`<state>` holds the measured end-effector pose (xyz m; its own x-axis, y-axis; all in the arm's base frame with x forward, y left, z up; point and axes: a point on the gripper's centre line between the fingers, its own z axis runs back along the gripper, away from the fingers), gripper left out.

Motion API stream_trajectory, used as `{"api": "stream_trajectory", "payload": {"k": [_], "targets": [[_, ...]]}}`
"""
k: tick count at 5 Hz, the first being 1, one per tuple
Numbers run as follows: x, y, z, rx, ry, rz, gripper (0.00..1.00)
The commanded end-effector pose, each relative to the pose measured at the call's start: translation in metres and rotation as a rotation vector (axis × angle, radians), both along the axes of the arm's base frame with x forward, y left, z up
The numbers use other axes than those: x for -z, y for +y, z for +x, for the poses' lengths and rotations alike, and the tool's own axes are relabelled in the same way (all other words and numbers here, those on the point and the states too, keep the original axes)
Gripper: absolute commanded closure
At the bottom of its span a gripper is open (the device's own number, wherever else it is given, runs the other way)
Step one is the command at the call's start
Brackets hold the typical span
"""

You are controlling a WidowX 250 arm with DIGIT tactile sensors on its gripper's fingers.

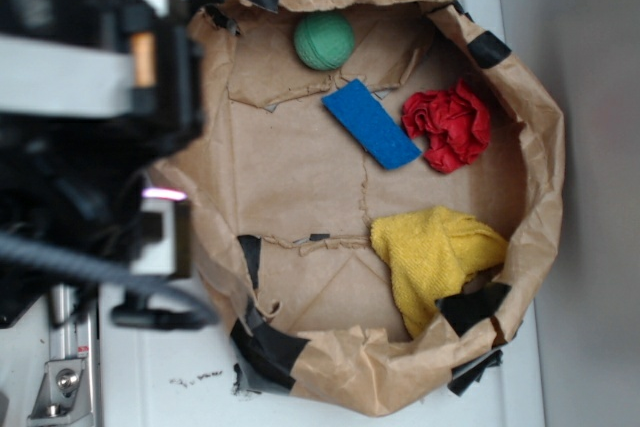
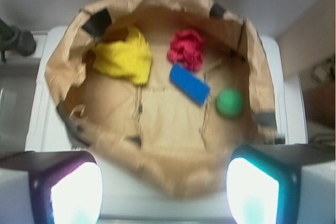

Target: Grab the yellow cloth.

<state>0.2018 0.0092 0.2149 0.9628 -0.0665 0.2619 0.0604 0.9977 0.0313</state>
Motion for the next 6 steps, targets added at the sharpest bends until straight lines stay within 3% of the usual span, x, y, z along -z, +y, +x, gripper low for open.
{"api": "stream_trajectory", "payload": {"k": [1, 2, 3, 4, 5, 6], "targets": [[0.071, -0.021, 0.078, 0.257, -0.006, 0.028, 0.00], [0.106, -0.042, 0.096, 0.356, 0.009, 0.082, 0.00], [0.142, -0.052, 0.102, 0.404, 0.068, 0.015, 0.00], [0.173, -0.064, 0.099, 0.468, 0.117, -0.108, 0.00], [0.182, -0.067, 0.107, 0.443, 0.108, -0.068, 1.00], [0.177, -0.058, 0.116, 0.408, 0.083, -0.032, 1.00]]}}
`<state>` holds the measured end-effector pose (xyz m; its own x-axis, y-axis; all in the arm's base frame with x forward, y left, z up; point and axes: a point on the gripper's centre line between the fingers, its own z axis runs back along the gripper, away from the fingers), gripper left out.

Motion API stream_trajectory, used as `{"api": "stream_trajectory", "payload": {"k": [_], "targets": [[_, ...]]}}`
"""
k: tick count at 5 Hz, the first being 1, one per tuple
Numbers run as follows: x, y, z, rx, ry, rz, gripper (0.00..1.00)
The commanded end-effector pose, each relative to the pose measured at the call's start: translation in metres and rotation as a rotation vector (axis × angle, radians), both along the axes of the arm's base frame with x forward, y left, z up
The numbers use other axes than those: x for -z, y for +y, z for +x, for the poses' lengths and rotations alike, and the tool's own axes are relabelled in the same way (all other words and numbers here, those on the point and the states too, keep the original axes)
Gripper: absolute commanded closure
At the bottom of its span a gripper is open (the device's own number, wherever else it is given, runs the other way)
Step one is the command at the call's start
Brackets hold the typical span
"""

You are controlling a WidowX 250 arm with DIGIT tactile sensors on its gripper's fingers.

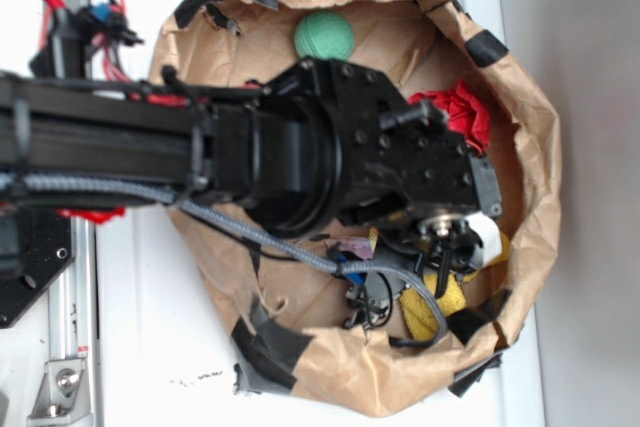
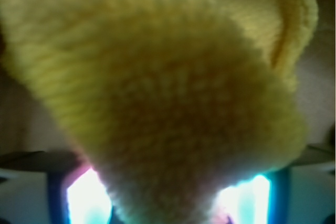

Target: Grab the yellow cloth.

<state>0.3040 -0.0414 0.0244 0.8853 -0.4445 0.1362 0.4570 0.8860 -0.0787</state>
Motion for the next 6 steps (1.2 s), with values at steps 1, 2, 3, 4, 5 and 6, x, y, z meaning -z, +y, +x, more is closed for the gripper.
{"api": "stream_trajectory", "payload": {"k": [1, 2, 3, 4, 5, 6], "targets": [[-0.021, -0.002, 0.021, -0.046, -0.105, 0.034, 1.00], [-0.043, 0.008, 0.015, -0.122, -0.135, 0.000, 1.00], [-0.092, 0.036, -0.008, -0.257, -0.129, -0.144, 1.00], [-0.145, 0.049, -0.039, -0.332, -0.072, -0.058, 1.00], [-0.176, 0.051, -0.067, -0.342, -0.107, -0.068, 1.00], [-0.169, 0.046, -0.064, -0.285, -0.076, 0.005, 1.00]]}}
